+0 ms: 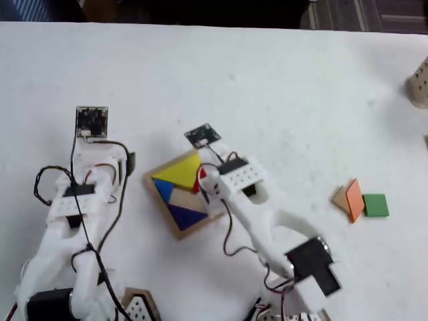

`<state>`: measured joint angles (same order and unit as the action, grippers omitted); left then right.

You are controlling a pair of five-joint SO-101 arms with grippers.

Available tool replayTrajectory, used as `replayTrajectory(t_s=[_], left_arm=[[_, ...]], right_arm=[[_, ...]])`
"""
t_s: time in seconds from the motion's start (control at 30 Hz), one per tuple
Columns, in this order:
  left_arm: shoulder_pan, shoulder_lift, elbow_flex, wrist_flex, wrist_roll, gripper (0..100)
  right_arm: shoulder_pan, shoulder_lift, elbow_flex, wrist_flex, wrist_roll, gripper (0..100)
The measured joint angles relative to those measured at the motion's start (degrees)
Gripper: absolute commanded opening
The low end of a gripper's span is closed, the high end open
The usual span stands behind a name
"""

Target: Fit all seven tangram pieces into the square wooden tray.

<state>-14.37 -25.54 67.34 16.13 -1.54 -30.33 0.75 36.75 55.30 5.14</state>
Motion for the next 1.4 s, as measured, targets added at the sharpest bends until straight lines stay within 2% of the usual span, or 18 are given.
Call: replayTrajectory(t_s=[0.33, 0.67, 0.77, 0.97, 1.2, 1.4], left_arm=[[0.0, 0.0, 0.0, 0.0, 0.0, 27], [0.0, 0.0, 0.0, 0.0, 0.0, 27], [0.0, 0.0, 0.0, 0.0, 0.0, 27], [0.0, 0.0, 0.0, 0.0, 0.0, 27], [0.0, 0.0, 0.0, 0.0, 0.0, 27], [0.0, 0.0, 0.0, 0.0, 0.0, 27]], right_arm=[[2.9, -0.2, -1.8, 3.1, 0.0, 1.8], [5.5, -11.6, 1.1, 5.1, 0.0, 1.8], [12.0, -16.4, 1.8, 6.2, 0.2, 2.1], [29.4, -21.9, 5.2, 8.5, 7.0, 2.3], [43.5, -22.1, 8.3, 5.9, 13.9, 17.0], [51.3, -22.1, 8.3, 2.6, 21.9, 18.1]])
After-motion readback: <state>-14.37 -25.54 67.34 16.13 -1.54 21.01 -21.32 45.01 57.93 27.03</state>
